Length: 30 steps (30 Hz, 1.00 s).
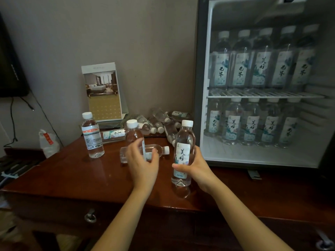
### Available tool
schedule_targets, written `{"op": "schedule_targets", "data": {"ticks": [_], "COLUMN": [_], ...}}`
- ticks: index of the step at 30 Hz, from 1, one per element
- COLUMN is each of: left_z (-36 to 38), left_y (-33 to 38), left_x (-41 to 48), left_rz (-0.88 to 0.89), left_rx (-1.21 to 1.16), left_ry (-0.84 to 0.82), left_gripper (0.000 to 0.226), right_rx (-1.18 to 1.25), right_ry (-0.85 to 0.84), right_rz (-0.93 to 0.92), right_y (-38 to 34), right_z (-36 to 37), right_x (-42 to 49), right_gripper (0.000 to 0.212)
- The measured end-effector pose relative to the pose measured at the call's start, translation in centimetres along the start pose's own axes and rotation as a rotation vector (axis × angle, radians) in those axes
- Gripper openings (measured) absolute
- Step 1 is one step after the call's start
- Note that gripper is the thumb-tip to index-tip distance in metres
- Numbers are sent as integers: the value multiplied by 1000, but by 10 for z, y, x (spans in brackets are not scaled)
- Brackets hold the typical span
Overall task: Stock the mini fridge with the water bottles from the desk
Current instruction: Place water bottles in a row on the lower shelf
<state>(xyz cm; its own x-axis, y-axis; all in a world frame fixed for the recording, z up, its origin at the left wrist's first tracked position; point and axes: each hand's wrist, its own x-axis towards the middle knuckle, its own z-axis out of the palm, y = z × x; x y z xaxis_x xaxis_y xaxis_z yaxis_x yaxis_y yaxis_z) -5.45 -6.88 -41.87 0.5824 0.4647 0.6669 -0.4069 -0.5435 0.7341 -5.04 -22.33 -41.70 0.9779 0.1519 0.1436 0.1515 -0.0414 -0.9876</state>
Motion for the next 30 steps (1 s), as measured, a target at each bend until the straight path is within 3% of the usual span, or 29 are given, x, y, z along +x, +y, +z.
{"op": "schedule_targets", "data": {"ticks": [2,4,6,13,18,26,30], "left_z": [11,22,35,93,131,168,184], "left_y": [19,38,49,81,98,90,85], "left_x": [-1,-3,-7,-19,-24,-19,-18], "left_rz": [-27,-196,-241,-174,-114,-178,-128], "left_rx": [-159,-365,-418,-472,-420,-418,-281], "left_ry": [-342,-713,-869,-893,-802,-653,-581], "left_gripper": [34,32,40,49,58,49,67], "right_rx": [-23,-64,-135,-231,-224,-147,-195], "right_ry": [4,8,14,153,239,148,198], "right_rz": [-41,-94,-165,-278,-267,-303,-284], "right_y": [-5,-12,-18,-23,-17,-10,-6], "right_z": [-8,-18,-31,-91,-120,-133,-137], "right_x": [-4,-9,-14,-12,10,36,53], "right_gripper": [78,77,72,72,71,60,53]}}
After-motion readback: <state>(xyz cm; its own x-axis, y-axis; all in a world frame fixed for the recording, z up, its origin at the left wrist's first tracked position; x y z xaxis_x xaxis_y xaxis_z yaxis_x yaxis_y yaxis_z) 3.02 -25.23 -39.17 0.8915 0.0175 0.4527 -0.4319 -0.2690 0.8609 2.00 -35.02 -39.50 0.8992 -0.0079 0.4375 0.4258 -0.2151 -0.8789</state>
